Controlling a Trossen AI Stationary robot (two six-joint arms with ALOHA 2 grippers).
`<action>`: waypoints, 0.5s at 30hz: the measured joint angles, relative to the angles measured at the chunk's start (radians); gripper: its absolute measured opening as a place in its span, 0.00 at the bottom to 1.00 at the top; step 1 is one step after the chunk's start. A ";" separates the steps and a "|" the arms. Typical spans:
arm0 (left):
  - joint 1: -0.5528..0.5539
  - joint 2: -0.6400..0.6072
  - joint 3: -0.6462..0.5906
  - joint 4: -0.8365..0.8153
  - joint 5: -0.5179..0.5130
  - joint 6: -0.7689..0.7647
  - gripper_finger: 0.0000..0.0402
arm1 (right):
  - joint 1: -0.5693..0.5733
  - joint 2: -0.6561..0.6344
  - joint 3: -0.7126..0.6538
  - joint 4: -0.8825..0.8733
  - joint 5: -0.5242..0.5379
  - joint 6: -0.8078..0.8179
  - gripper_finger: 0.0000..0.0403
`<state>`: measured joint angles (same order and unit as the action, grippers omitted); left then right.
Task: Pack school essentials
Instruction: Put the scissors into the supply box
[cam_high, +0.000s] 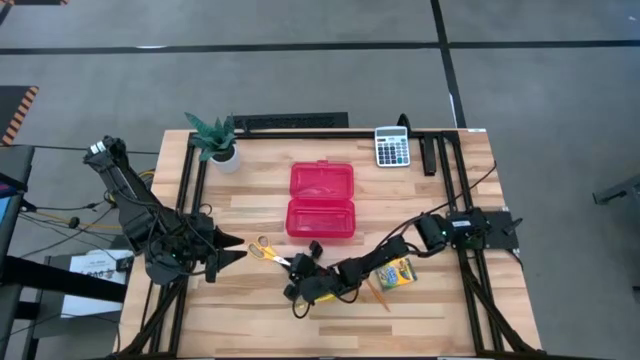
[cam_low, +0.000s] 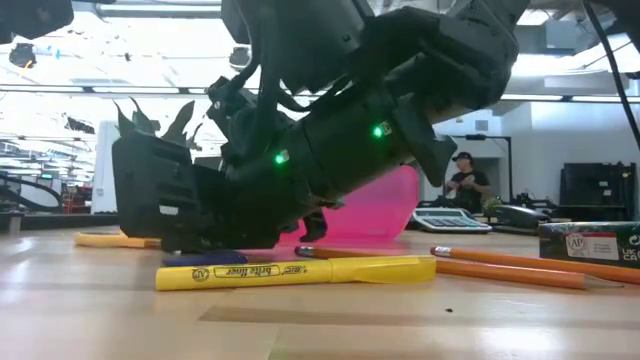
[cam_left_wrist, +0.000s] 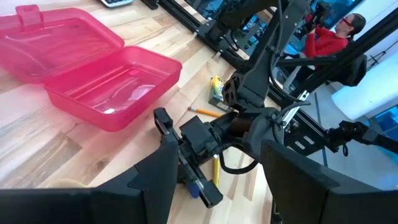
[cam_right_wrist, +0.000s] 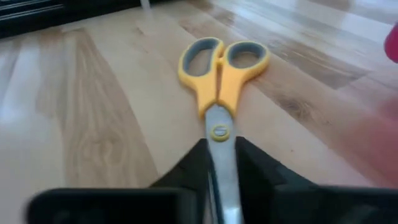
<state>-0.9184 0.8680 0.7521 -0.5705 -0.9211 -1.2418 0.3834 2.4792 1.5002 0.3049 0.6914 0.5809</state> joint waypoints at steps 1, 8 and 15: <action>0.000 0.000 0.000 0.000 0.000 0.000 0.54 | 0.001 0.000 0.000 -0.002 0.000 -0.002 0.14; 0.000 0.000 0.000 0.000 0.000 0.000 0.54 | 0.000 -0.033 -0.005 -0.023 -0.051 0.005 0.08; 0.000 0.000 0.000 0.000 0.000 0.002 0.54 | 0.006 -0.149 -0.016 -0.081 -0.079 -0.023 0.07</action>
<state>-0.9184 0.8678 0.7521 -0.5701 -0.9214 -1.2396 0.3893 2.3304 1.4841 0.2240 0.6123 0.5576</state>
